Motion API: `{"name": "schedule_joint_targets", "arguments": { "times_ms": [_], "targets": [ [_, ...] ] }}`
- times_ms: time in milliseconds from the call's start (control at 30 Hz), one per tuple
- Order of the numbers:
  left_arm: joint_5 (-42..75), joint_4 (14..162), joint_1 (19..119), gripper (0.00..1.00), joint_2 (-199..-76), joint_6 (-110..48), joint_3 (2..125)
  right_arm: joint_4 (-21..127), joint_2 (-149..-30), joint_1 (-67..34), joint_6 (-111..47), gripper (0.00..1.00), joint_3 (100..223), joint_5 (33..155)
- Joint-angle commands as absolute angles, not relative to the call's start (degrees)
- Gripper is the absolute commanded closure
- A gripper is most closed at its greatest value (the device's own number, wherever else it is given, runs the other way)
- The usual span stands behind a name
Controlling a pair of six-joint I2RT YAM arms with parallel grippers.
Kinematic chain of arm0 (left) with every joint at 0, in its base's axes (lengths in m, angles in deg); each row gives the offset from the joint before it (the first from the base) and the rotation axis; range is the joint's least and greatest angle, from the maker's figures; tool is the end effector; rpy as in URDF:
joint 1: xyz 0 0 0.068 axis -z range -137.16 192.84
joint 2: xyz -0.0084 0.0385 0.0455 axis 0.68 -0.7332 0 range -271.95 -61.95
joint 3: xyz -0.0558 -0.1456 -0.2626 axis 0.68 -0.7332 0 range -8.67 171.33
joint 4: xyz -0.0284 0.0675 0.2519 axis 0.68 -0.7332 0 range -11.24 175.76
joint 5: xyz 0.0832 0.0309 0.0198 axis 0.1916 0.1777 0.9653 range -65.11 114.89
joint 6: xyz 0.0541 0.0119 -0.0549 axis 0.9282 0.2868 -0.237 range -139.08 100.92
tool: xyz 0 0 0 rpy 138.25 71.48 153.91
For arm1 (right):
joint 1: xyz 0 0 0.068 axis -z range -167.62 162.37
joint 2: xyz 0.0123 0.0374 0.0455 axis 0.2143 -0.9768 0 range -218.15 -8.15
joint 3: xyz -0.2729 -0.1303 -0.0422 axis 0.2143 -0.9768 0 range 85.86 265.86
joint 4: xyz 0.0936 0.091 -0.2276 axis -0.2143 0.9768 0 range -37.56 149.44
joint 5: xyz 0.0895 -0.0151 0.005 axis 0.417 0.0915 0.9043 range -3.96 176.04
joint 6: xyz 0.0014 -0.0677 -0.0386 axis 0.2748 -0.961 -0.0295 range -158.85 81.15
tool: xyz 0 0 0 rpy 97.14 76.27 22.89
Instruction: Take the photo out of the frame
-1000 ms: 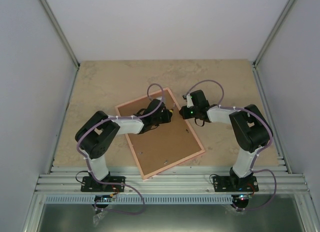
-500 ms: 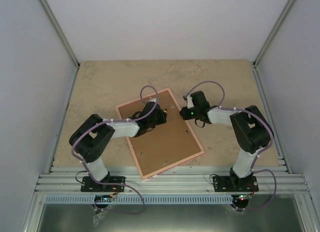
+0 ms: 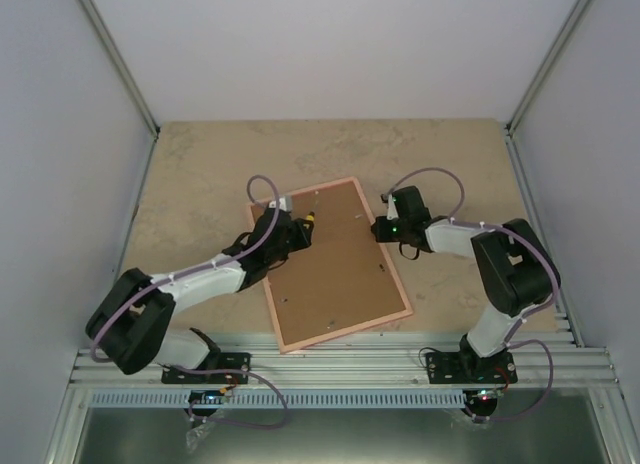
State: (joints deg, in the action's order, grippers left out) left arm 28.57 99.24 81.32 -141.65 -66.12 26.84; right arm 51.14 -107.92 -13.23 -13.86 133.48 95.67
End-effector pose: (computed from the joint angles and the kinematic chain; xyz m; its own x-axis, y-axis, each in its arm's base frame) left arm 0.2420 -0.1869 0.2061 -0.6953 -0.3804 -0.6098 0.1009 0.7884 -0.6068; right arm 0.3170 0.1643 0.1409 -0.8541 0.0525 -0.5174 -0.1771 0.9061 0.3842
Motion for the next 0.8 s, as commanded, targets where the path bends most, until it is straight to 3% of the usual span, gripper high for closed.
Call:
{"name": "schedule_joint_targets", "arguments": {
  "times_ms": [0,367,767],
  "targets": [
    [29.8,98.08,79.82,1.0,-137.33,-66.19,22.69,52.66,-105.15,-9.67,-7.14,0.99,131.17,90.42],
    [28.62,97.83,78.83,1.0,-130.04,-65.65,18.84,53.18,-99.24,-4.59,-2.4,0.96,124.94,87.67],
    [24.9,99.37,78.79,1.0,-126.65,-64.49,16.87,67.58,-85.28,-9.33,-8.95,0.5,119.18,93.42]
  ]
}}
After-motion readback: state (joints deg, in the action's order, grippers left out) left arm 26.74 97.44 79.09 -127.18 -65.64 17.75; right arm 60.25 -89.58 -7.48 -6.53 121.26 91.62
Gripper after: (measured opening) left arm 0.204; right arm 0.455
